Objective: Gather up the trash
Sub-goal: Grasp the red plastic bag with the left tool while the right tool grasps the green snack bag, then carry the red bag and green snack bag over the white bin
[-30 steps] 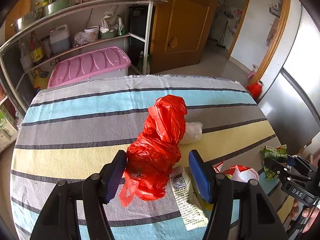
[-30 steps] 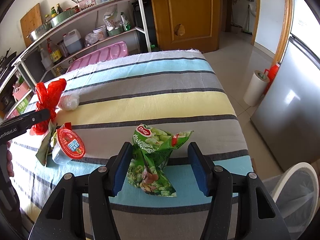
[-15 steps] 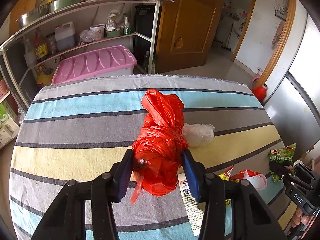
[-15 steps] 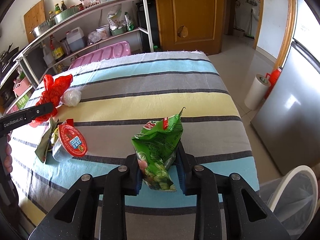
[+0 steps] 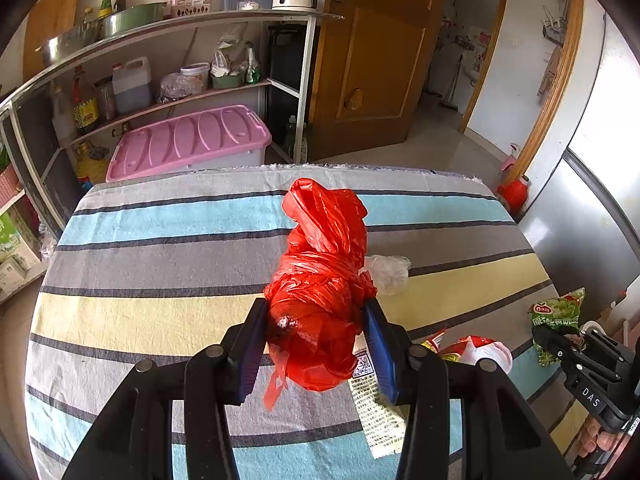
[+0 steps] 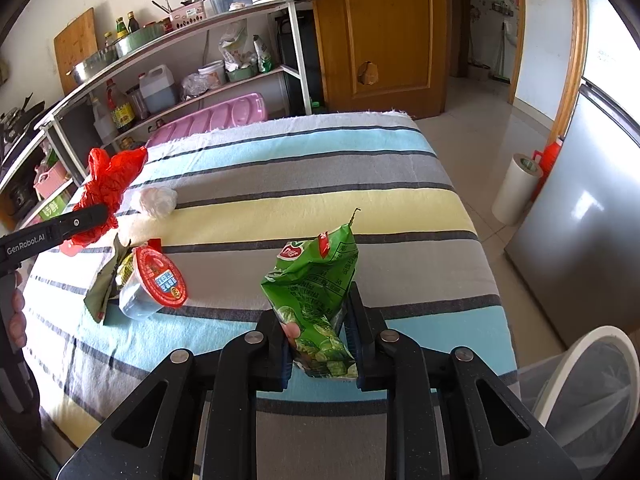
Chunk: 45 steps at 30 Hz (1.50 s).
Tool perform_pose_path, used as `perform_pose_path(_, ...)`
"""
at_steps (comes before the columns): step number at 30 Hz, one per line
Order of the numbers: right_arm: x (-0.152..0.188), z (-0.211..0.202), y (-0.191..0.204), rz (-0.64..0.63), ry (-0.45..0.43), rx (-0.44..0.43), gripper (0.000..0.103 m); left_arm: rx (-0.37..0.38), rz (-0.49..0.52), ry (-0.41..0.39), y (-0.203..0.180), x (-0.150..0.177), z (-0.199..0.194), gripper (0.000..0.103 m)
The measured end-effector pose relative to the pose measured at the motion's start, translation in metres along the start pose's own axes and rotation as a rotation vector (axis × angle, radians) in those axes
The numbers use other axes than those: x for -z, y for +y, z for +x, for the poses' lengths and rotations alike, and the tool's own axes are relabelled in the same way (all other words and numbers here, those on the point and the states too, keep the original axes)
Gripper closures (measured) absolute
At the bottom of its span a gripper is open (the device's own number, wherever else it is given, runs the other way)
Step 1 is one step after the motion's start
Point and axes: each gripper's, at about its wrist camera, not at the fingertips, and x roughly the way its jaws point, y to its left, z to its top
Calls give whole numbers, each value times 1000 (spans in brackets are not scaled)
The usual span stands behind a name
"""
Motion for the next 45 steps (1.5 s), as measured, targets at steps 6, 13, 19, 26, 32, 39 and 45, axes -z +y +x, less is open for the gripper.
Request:
perform_pose_path(6, 1, -18, -1, 6, -38, -7, 80, 36, 10, -25, -12, 7, -22, 56)
perform_pose_path(13, 8, -44, -1, 12, -77, -17, 80, 60, 28, -53, -27, 12, -46, 56)
perform_pose_path(19, 14, -66, -5, 26, -108, -18, 80, 93, 61, -65, -49, 22, -62, 56)
perform_pose_path(26, 25, -91, -15, 43, -140, -6, 80, 127, 87, -66, -72, 33, -72, 56)
perform_pose_path(32, 37, -110, -30, 71, -158, 9, 80, 175, 130, -64, -100, 42, -77, 55)
perform_pose_path(39, 53, -130, -59, 121, -176, 46, 80, 240, 195, -52, -140, 54, -80, 55)
perform_pose_path(45, 68, -150, -87, 159, -189, 98, 80, 286, 250, -39, -179, 63, -79, 55)
